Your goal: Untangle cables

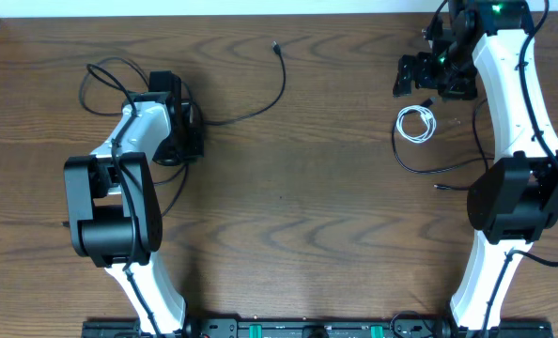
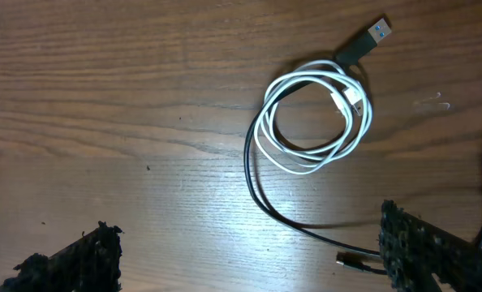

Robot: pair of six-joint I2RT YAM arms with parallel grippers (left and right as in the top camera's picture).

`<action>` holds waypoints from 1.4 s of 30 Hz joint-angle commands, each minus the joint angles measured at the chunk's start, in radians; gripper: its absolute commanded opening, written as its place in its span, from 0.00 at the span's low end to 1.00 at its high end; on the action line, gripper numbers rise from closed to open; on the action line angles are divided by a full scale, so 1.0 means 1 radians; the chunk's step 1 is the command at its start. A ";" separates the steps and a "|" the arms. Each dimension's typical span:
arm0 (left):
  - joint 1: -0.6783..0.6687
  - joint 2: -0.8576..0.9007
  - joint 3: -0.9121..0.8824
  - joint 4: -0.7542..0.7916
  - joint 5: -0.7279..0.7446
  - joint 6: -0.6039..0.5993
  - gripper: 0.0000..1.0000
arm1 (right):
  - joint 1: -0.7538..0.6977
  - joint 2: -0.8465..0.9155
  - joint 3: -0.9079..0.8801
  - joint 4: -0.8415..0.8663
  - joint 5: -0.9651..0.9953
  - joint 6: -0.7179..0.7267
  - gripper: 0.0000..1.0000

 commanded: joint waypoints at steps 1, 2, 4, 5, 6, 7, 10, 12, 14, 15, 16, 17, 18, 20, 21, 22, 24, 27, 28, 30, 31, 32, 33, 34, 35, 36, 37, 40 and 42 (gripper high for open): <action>0.008 0.028 -0.019 0.021 -0.089 -0.037 0.08 | 0.007 0.001 -0.006 -0.004 -0.006 -0.013 0.99; 0.010 0.028 -0.018 0.029 -0.117 -0.057 0.08 | 0.007 0.001 -0.006 -0.011 -0.006 -0.013 0.99; 0.016 0.024 -0.017 0.044 -0.157 -0.082 0.08 | 0.007 0.001 -0.006 -0.024 -0.006 -0.013 0.99; 0.020 0.021 -0.014 0.048 -0.171 -0.084 0.08 | 0.007 0.001 -0.006 -0.029 -0.006 -0.013 0.99; 0.026 0.016 -0.007 0.050 -0.181 -0.085 0.08 | 0.007 0.001 -0.006 -0.034 -0.006 -0.013 0.99; 0.034 0.012 0.003 0.051 -0.190 -0.085 0.08 | 0.007 0.001 -0.006 -0.036 -0.006 -0.013 0.99; 0.064 -0.003 0.044 0.054 -0.198 -0.085 0.08 | 0.007 0.001 -0.006 -0.036 -0.006 -0.013 0.99; 0.094 -0.023 0.072 0.070 -0.198 -0.085 0.08 | 0.007 0.001 -0.006 -0.035 -0.006 -0.013 0.99; 0.126 -0.047 0.089 0.101 -0.197 -0.086 0.08 | 0.007 0.001 -0.006 -0.032 -0.006 -0.013 0.99; 0.142 -0.059 0.095 0.122 -0.198 -0.090 0.08 | 0.007 0.001 -0.006 -0.032 -0.006 -0.013 0.99; 0.159 -0.072 0.098 0.145 -0.198 -0.098 0.08 | 0.007 0.001 -0.006 -0.032 -0.006 -0.013 0.99; 0.177 -0.088 0.100 0.167 -0.198 -0.105 0.08 | 0.007 0.001 -0.006 -0.032 -0.006 -0.013 0.99; 0.196 -0.103 0.100 0.191 -0.198 -0.111 0.08 | 0.007 0.001 -0.006 -0.032 -0.006 -0.013 0.99; 0.241 -0.140 0.100 0.233 -0.198 -0.131 0.08 | 0.007 0.001 -0.006 -0.032 -0.006 -0.013 0.99; 0.263 -0.158 0.100 0.250 -0.198 -0.131 0.08 | 0.007 0.001 -0.006 -0.031 -0.006 -0.013 0.99; 0.287 -0.177 0.100 0.268 -0.198 -0.131 0.08 | 0.007 0.001 -0.006 -0.030 -0.006 -0.013 0.99; 0.340 -0.218 0.100 0.309 -0.198 -0.131 0.08 | 0.007 0.001 -0.006 -0.026 -0.006 -0.013 0.99; 0.421 -0.273 0.100 0.373 -0.198 -0.137 0.08 | 0.007 0.001 -0.006 -0.023 -0.006 -0.013 0.99; 0.448 -0.290 0.100 0.394 -0.198 -0.151 0.08 | 0.007 0.001 -0.006 -0.023 -0.006 -0.013 0.99; 0.505 -0.320 0.100 0.434 -0.197 -0.188 0.08 | 0.007 0.001 -0.006 -0.023 -0.006 -0.013 0.99; 0.528 -0.331 0.100 0.448 -0.196 -0.206 0.08 | 0.007 0.001 -0.006 -0.023 -0.006 -0.013 0.99; 0.547 -0.340 0.100 0.457 -0.188 -0.219 0.08 | 0.007 0.001 -0.006 -0.023 -0.006 -0.013 0.99; 0.562 -0.344 0.100 0.461 -0.178 -0.220 0.08 | 0.007 0.001 -0.006 -0.023 -0.006 -0.013 0.99; 0.572 -0.346 0.100 0.461 -0.162 -0.217 0.08 | 0.007 0.001 -0.006 -0.023 -0.006 -0.013 0.99; 0.579 -0.346 0.100 0.455 -0.148 -0.216 0.08 | 0.007 0.001 -0.006 -0.022 -0.006 -0.013 0.99; 0.580 -0.346 0.099 0.443 -0.135 -0.215 0.08 | 0.007 0.001 -0.006 -0.021 -0.006 -0.013 0.99; 0.580 -0.344 0.097 0.429 -0.119 -0.213 0.09 | 0.007 0.001 -0.006 -0.021 -0.006 -0.013 0.99; 0.564 -0.335 0.095 0.388 -0.021 -0.198 0.26 | 0.007 0.001 -0.006 -0.021 -0.005 -0.013 0.99; 0.542 -0.321 0.095 0.373 0.061 -0.166 0.35 | 0.007 0.001 -0.006 -0.021 -0.005 -0.013 0.99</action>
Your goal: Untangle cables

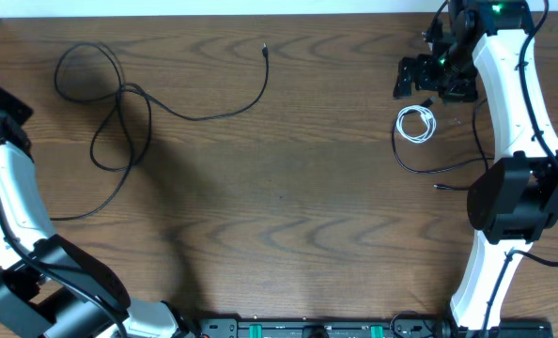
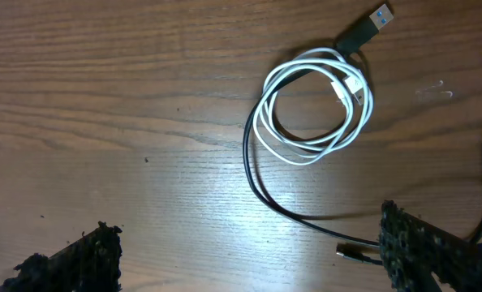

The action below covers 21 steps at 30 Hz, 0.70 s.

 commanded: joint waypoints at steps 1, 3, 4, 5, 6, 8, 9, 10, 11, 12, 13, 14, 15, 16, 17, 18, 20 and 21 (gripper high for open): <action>-0.047 0.029 0.016 -0.014 0.178 0.050 0.39 | 0.007 0.001 -0.006 0.001 -0.006 -0.012 0.99; -0.085 0.051 0.010 -0.014 0.218 0.087 0.44 | 0.007 0.001 -0.006 0.001 -0.006 -0.012 0.99; -0.107 0.065 0.008 -0.013 0.226 0.103 0.45 | 0.007 0.001 -0.006 0.001 -0.006 -0.012 0.99; -0.137 0.083 0.008 -0.013 0.228 0.113 0.47 | 0.007 0.001 -0.006 0.000 -0.006 -0.012 0.99; -0.164 0.100 0.008 -0.013 0.228 0.118 0.49 | 0.007 0.001 -0.006 0.000 -0.006 -0.012 0.99; -0.227 0.140 0.008 -0.008 0.228 0.137 0.52 | 0.007 0.001 -0.006 -0.001 -0.006 -0.012 0.99; -0.251 0.156 0.008 0.001 0.228 0.144 0.52 | 0.007 0.001 -0.006 -0.002 -0.006 -0.012 0.99; -0.281 0.176 0.008 0.013 0.228 0.146 0.52 | 0.007 0.001 -0.006 -0.003 -0.006 -0.012 0.99; -0.311 0.195 0.008 0.028 0.228 0.146 0.52 | 0.007 0.001 -0.006 -0.003 -0.006 -0.012 0.99; -0.342 0.217 0.008 0.049 0.227 0.145 0.52 | 0.007 0.001 -0.006 -0.006 -0.006 -0.012 0.99; -0.367 0.235 0.008 0.069 0.228 0.145 0.52 | 0.007 0.001 -0.006 -0.006 -0.006 -0.012 0.99; -0.390 0.253 0.008 0.092 0.227 0.137 0.52 | 0.007 0.001 -0.006 -0.008 -0.006 -0.012 0.99; -0.412 0.269 0.008 0.116 0.224 0.122 0.52 | 0.007 0.001 -0.006 -0.011 -0.006 -0.012 0.99; -0.430 0.285 0.008 0.139 0.216 0.098 0.52 | 0.007 0.001 -0.006 -0.014 -0.006 -0.012 0.99; -0.446 0.300 0.008 0.161 0.202 0.067 0.52 | 0.007 0.001 -0.006 -0.018 -0.006 -0.012 0.99; -0.463 0.317 0.008 0.182 0.179 0.029 0.52 | 0.007 0.001 -0.006 -0.022 -0.006 -0.012 0.99; -0.486 0.344 0.008 0.205 0.123 -0.031 0.52 | 0.007 0.001 -0.006 -0.027 -0.006 -0.012 0.99; -0.497 0.357 0.008 0.209 0.080 -0.069 0.52 | 0.007 0.001 -0.006 -0.029 -0.006 -0.012 0.99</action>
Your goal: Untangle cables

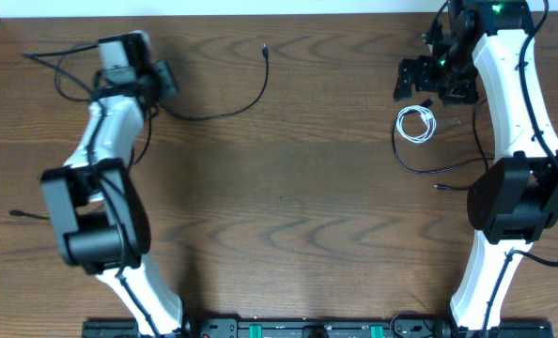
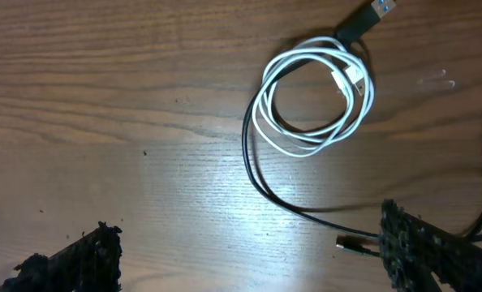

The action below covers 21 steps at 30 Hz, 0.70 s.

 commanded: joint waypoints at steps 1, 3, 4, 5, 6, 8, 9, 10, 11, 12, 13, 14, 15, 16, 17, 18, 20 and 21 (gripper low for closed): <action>-0.021 0.043 0.008 0.011 -0.130 -0.136 0.52 | 0.007 0.001 -0.006 -0.007 -0.006 -0.013 0.99; -0.037 0.064 0.008 0.012 -0.188 -0.169 0.51 | 0.007 0.001 -0.006 -0.009 -0.006 -0.013 0.99; -0.045 0.076 0.008 0.013 -0.206 -0.171 0.51 | 0.007 0.001 -0.006 -0.010 -0.006 -0.013 0.99; -0.050 0.086 0.008 0.014 -0.218 -0.177 0.52 | 0.007 0.001 -0.006 -0.010 -0.006 -0.013 0.99; -0.056 0.100 0.008 0.014 -0.226 -0.177 0.51 | 0.007 0.001 -0.006 -0.011 -0.006 -0.013 0.99; -0.061 0.125 0.008 0.013 -0.229 -0.185 0.51 | 0.007 0.001 -0.006 -0.012 -0.006 -0.013 0.99; -0.061 0.137 0.008 0.010 -0.233 -0.204 0.51 | 0.007 0.001 -0.006 -0.013 -0.006 -0.013 0.99; -0.061 0.148 0.008 0.005 -0.233 -0.222 0.52 | 0.007 0.001 -0.006 -0.015 -0.006 -0.013 0.99; -0.060 0.159 0.008 0.002 -0.236 -0.240 0.52 | 0.007 0.001 -0.006 -0.017 -0.006 -0.013 0.99; -0.060 0.168 0.007 -0.007 -0.246 -0.261 0.51 | 0.007 0.001 -0.006 -0.019 -0.006 -0.013 0.99; -0.059 0.171 0.007 -0.013 -0.258 -0.269 0.52 | 0.007 0.001 -0.006 -0.021 -0.006 -0.013 0.99; -0.059 0.173 0.006 -0.018 -0.270 -0.270 0.52 | 0.007 0.001 -0.006 -0.022 -0.006 -0.013 0.99; -0.059 0.173 0.006 -0.028 -0.284 -0.269 0.52 | 0.007 0.001 -0.006 -0.023 -0.006 -0.013 0.99; -0.059 0.173 0.006 -0.033 -0.303 -0.269 0.52 | 0.007 0.001 -0.006 -0.023 -0.005 -0.013 0.99; -0.059 0.172 0.006 -0.036 -0.326 -0.269 0.52 | 0.007 0.001 -0.006 -0.023 -0.006 -0.013 0.99; -0.058 0.172 0.006 -0.042 -0.349 -0.269 0.52 | 0.007 0.001 -0.006 -0.023 -0.006 -0.013 0.99; -0.053 0.172 0.006 -0.068 -0.414 -0.269 0.52 | 0.007 0.001 -0.006 -0.021 -0.006 -0.013 0.99; -0.049 0.172 0.006 -0.082 -0.449 -0.269 0.52 | 0.007 0.001 -0.006 -0.021 -0.006 -0.013 0.99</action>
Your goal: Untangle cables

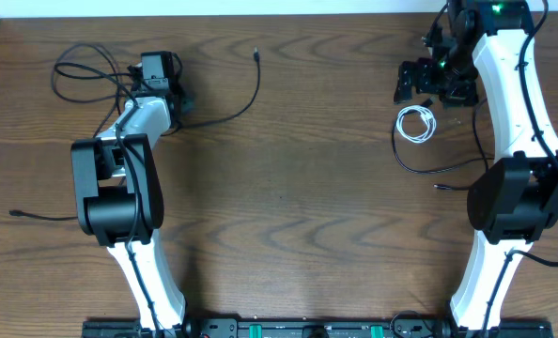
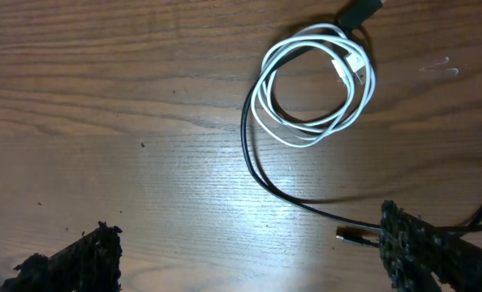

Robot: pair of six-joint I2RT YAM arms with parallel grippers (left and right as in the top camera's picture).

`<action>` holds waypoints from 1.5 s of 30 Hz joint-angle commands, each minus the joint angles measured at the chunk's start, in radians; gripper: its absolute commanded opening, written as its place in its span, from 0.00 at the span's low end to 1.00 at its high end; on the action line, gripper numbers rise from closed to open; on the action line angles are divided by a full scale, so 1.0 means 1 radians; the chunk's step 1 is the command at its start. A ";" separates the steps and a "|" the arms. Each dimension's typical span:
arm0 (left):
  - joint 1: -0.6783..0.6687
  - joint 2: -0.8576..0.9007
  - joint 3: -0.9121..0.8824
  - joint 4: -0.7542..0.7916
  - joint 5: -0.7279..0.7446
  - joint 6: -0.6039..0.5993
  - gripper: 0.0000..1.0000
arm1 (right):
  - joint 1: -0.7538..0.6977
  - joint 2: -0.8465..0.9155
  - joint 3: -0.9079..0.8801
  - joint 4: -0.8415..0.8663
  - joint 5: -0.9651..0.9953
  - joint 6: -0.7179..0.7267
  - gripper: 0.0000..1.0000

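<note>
A long thin black cable (image 1: 218, 115) lies looped at the far left of the table, one end (image 1: 256, 54) toward the middle. My left gripper (image 1: 159, 77) sits on its tangled part; its jaws are hidden from above. A white coiled cable (image 2: 314, 81) lies at the far right, crossed by a second black cable (image 2: 253, 162) whose small plug (image 2: 350, 236) rests beside my finger (image 2: 436, 255). My right gripper (image 2: 249, 259) hangs open above the wood just short of the coil, holding nothing. In the overhead view it (image 1: 431, 89) is behind the white coil (image 1: 416, 123).
The left black cable's other end (image 1: 16, 214) lies near the table's left edge. The right black cable trails toward the right arm's base (image 1: 514, 202), its end at mid-right (image 1: 439, 188). Bare wooden table (image 1: 288, 197) lies between the arms.
My left gripper has moved a little right and nearer, and the black cable's loops and free end shifted with it. The right gripper has barely drifted over the white coil.
First my left gripper sat on the black cable left of centre. Then the arm was swung out to the left edge and the cable lay spread in wide loops. Later the gripper was back over the loops at the far left, where it remains. The right gripper stayed open.
</note>
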 commanded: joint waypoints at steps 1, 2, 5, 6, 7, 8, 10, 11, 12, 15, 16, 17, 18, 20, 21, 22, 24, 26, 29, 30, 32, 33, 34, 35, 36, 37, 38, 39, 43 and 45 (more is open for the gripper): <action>0.019 0.016 0.005 -0.045 -0.164 -0.021 0.52 | 0.007 0.001 -0.006 -0.002 -0.006 -0.012 0.99; 0.026 0.016 0.005 -0.061 -0.204 -0.021 0.52 | 0.007 0.001 -0.006 -0.002 -0.006 -0.012 0.99; 0.066 0.016 0.005 -0.095 -0.326 -0.021 0.52 | 0.007 0.001 -0.006 -0.001 -0.006 -0.012 0.99; 0.083 0.016 0.005 -0.101 -0.358 -0.021 0.52 | 0.007 0.001 -0.006 -0.001 -0.006 -0.012 0.99; 0.101 0.016 0.005 -0.105 -0.381 -0.021 0.52 | 0.007 0.001 -0.006 -0.001 -0.006 -0.012 0.99; 0.126 0.016 0.005 -0.108 -0.397 -0.021 0.52 | 0.007 0.001 -0.006 0.000 -0.006 -0.012 0.99; 0.171 0.016 0.005 -0.108 -0.407 -0.021 0.52 | 0.007 0.001 -0.006 0.000 -0.006 -0.012 0.99; 0.195 0.016 0.005 -0.108 -0.407 -0.021 0.52 | 0.007 0.001 -0.006 -0.001 -0.006 -0.012 0.99; 0.219 0.016 0.005 -0.107 -0.407 -0.021 0.52 | 0.007 0.001 -0.006 -0.001 -0.006 -0.012 0.99; 0.293 0.016 0.005 -0.104 -0.407 -0.021 0.52 | 0.007 0.001 -0.006 -0.001 -0.006 -0.012 0.99; 0.315 0.016 0.005 -0.104 -0.407 -0.021 0.52 | 0.007 0.001 -0.006 -0.001 -0.006 -0.012 0.99; 0.336 0.016 0.005 -0.104 -0.407 -0.021 0.51 | 0.007 0.001 -0.006 0.000 -0.006 -0.012 0.99; 0.356 0.016 0.005 -0.104 -0.407 -0.021 0.52 | 0.007 0.001 -0.006 0.000 -0.006 -0.012 0.99; 0.394 0.016 0.005 -0.104 -0.407 -0.013 0.51 | 0.007 0.001 -0.006 0.000 -0.006 -0.012 0.99; 0.409 0.016 0.005 -0.104 -0.407 -0.009 0.51 | 0.007 0.001 -0.006 0.000 -0.006 -0.012 0.99; 0.422 0.016 0.005 -0.105 -0.407 -0.006 0.52 | 0.007 0.001 -0.006 0.000 -0.006 -0.012 0.99; 0.449 0.015 0.005 -0.110 -0.407 -0.004 0.52 | 0.007 0.001 -0.006 0.000 -0.006 -0.012 0.99; 0.473 0.014 0.005 -0.118 -0.408 0.020 0.52 | 0.007 0.001 -0.006 0.000 -0.006 -0.012 0.99; 0.505 0.014 0.005 -0.143 -0.439 0.028 0.52 | 0.007 0.001 -0.006 0.000 -0.006 -0.012 0.99; 0.515 0.014 0.005 -0.151 -0.452 0.028 0.52 | 0.008 0.001 -0.006 0.000 -0.006 -0.012 0.99; 0.535 0.014 0.005 -0.166 -0.480 0.028 0.52 | 0.008 0.001 -0.006 0.000 -0.006 -0.012 0.99; 0.548 0.014 0.005 -0.172 -0.494 0.028 0.52 | 0.009 0.001 -0.006 0.000 -0.006 -0.012 0.99; 0.558 0.014 0.005 -0.179 -0.501 0.028 0.52 | 0.010 0.001 -0.006 0.000 -0.006 -0.012 0.99; 0.570 0.014 0.005 -0.185 -0.504 0.028 0.52 | 0.011 0.001 -0.006 0.000 -0.006 -0.012 0.99; 0.581 0.014 0.005 -0.189 -0.504 0.027 0.51 | 0.013 0.001 -0.006 0.000 -0.006 -0.012 0.99; 0.591 0.014 0.005 -0.195 -0.503 0.027 0.52 | 0.015 0.001 -0.006 0.000 -0.006 -0.012 0.99; 0.602 0.014 0.005 -0.198 -0.504 0.027 0.52 | 0.017 0.001 -0.006 0.000 -0.006 -0.012 0.99; 0.610 0.014 0.005 -0.202 -0.504 0.027 0.52 | 0.019 0.001 -0.006 0.000 -0.006 -0.012 0.99; 0.643 0.014 0.005 -0.227 -0.503 0.027 0.51 | 0.026 0.001 -0.006 0.001 -0.006 -0.012 0.99; 0.655 0.014 0.005 -0.247 -0.504 0.000 0.52 | 0.027 0.001 -0.006 0.004 -0.006 -0.012 0.99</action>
